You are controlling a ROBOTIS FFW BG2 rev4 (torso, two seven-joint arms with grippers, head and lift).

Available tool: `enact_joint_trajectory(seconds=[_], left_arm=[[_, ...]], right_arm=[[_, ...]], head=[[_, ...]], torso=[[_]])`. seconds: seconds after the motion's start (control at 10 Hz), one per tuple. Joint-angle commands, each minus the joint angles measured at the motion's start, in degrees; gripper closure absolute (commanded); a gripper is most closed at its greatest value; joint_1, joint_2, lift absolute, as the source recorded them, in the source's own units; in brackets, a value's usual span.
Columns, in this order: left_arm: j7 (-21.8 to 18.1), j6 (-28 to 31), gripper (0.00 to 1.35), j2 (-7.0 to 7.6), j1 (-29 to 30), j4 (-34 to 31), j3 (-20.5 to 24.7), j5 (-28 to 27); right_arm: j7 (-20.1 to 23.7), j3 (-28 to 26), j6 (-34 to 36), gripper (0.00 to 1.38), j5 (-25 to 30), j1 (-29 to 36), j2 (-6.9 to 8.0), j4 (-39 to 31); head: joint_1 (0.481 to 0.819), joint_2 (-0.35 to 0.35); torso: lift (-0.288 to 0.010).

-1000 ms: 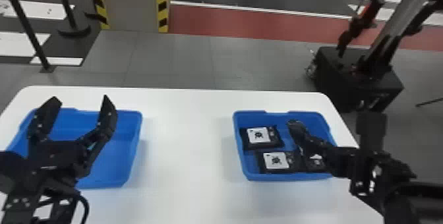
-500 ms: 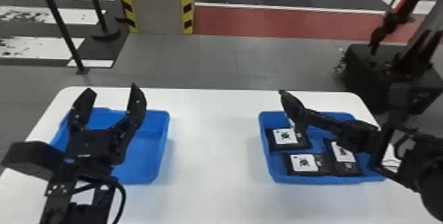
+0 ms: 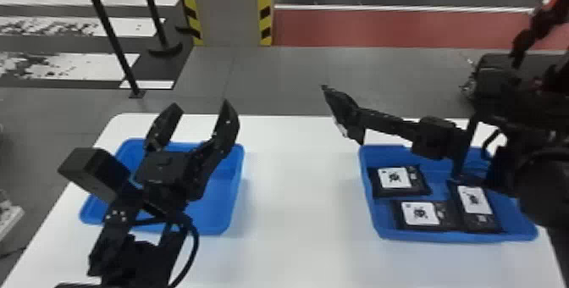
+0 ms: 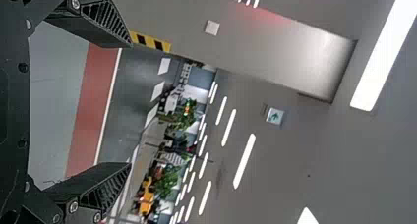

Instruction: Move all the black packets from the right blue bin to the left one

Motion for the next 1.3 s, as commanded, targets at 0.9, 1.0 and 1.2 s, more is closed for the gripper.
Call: enact_joint_trajectory(seconds=[0.9, 1.0, 1.2], left_arm=[[-6.9, 22.4, 0.18, 0.34, -4.4, -5.1, -0.4, 5.5], [-6.9, 22.4, 0.18, 0.25, -4.5, -5.2, -0.5, 5.5], [-6.4, 21.9, 0.18, -0.19, -4.8, -5.2, -0.4, 5.0]], right_arm=[[2.4, 21.1, -8.7, 1.16, -8.3, -11.5, 1.49, 11.4], [2.2, 23.2, -9.3, 1.16, -9.4, -12.5, 1.75, 12.9], [2.2, 25.6, -9.6, 1.16, -10.7, -12.8, 1.93, 13.6]], head=[[0.646, 0.135], [0.649, 0.150], [0.655, 0.177]], torso=[[-0.110], [-0.110], [-0.110]])
